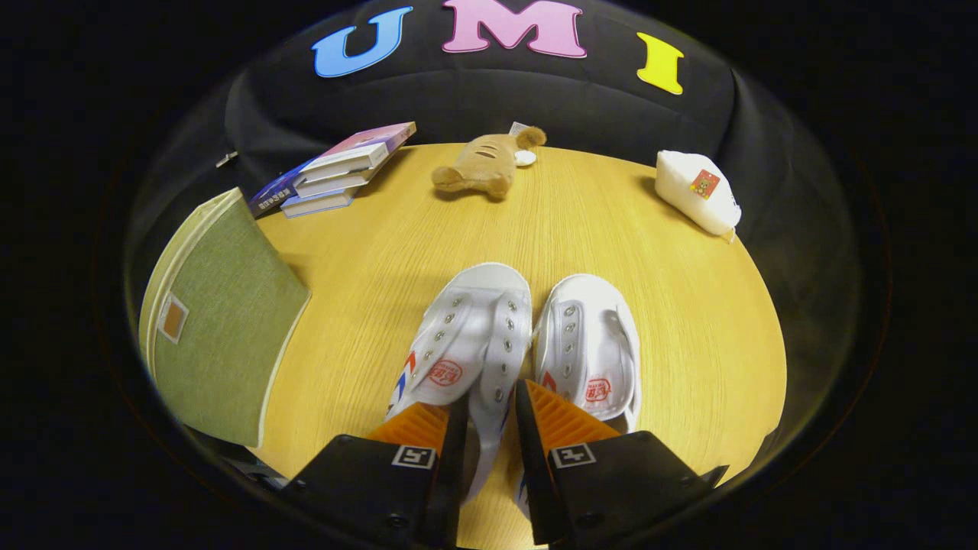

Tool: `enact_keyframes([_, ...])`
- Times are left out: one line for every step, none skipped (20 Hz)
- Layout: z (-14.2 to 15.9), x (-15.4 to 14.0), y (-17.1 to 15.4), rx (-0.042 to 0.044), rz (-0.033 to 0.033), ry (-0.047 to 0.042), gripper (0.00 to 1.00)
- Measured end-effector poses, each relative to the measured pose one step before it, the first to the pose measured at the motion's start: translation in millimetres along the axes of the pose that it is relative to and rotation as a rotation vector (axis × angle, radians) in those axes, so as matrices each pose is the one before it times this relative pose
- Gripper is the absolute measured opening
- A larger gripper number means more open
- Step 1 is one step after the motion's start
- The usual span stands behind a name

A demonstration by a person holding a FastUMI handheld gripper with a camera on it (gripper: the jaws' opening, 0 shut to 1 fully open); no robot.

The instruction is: Open the storage box then place both shoes into the box .Put the left shoe in first, then the right shoe, with the right side of both shoes facing outward in a uniform manner.

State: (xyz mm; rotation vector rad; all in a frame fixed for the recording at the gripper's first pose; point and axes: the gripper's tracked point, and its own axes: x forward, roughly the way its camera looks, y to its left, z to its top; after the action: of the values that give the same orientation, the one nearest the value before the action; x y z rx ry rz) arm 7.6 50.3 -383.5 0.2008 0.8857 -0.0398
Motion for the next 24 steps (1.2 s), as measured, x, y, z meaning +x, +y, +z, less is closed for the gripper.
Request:
enact_keyframes([0.63, 3.99, -0.41, 0.00151, -0.01501, -0.00420, 0.37])
enact_keyframes([-0.34, 3.00, -1.43, 0.00155, -0.02016, -0.00364, 0.35])
enact_keyframes([-0.22, 2.53, -1.93, 0.00112, -0.01860, -0.00069, 0.34])
enact_keyframes([-1.33, 2.85, -0.72, 0.00540, -0.01216, 0.00161, 0.32])
enact_keyframes([-1.08, 0.94, 1.06, 0.00981, -0.00756, 0.00814, 0.30])
enact_keyframes([-1.04, 1.47, -2.94, 0.00800, -0.02338, 0.00210, 0.26])
enact_keyframes([0.48, -0.29, -2.69, 0.01209, -0.01389, -0.00177, 0.22])
enact_keyframes([0.98, -0.46, -0.93, 0.01893, -0.00230, -0.00006, 0.13])
enact_keyframes([0.58, -0.45, 1.78, 0.03375, 0.00931, 0.00604, 0.10])
enact_keyframes([3.57, -3.46, 3.16, 0.04792, 0.02188, 0.00126, 0.06])
enact_keyframes([3.07, -1.68, 1.23, 0.03801, 0.01002, 0.00143, 0.06])
enact_keyframes([3.39, -3.54, -0.36, 0.02219, 0.00421, -0.00300, 0.06])
enact_keyframes([3.71, -3.90, 1.91, 0.01223, 0.00983, -0.00934, 0.06])
enact_keyframes([2.44, -5.08, 1.08, 0.00478, 0.00640, -0.00395, 0.06])
enact_keyframes([3.36, -5.85, 1.94, 0.00499, 0.00768, -0.00616, 0.06])
enact_keyframes([4.36, -5.98, 3.32, 0.00463, 0.00718, -0.00875, 0.06])
enact_keyframes([5.39, -7.05, 3.95, 0.00458, 0.00351, -0.00984, 0.06])
enact_keyframes([6.81, -9.22, 3.06, 0.00331, 0.00475, -0.01327, 0.05])
enact_keyframes([7.41, -8.58, 4.40, -0.00231, 0.00761, -0.01162, 0.05])
enact_keyframes([7.93, -9.81, 5.28, -0.00067, 0.00754, -0.01109, 0.05])
enact_keyframes([8.24, -11.84, 6.21, 0.00050, 0.00706, -0.00594, 0.05])
enact_keyframes([9.09, -12.62, 7.37, 0.00302, 0.00769, -0.00600, 0.05])
enact_keyframes([10.52, -13.17, 9.46, 0.00198, 0.01061, -0.00755, 0.05])
enact_keyframes([10.47, -14.08, 11.14, 0.00079, 0.01401, -0.01041, 0.05])
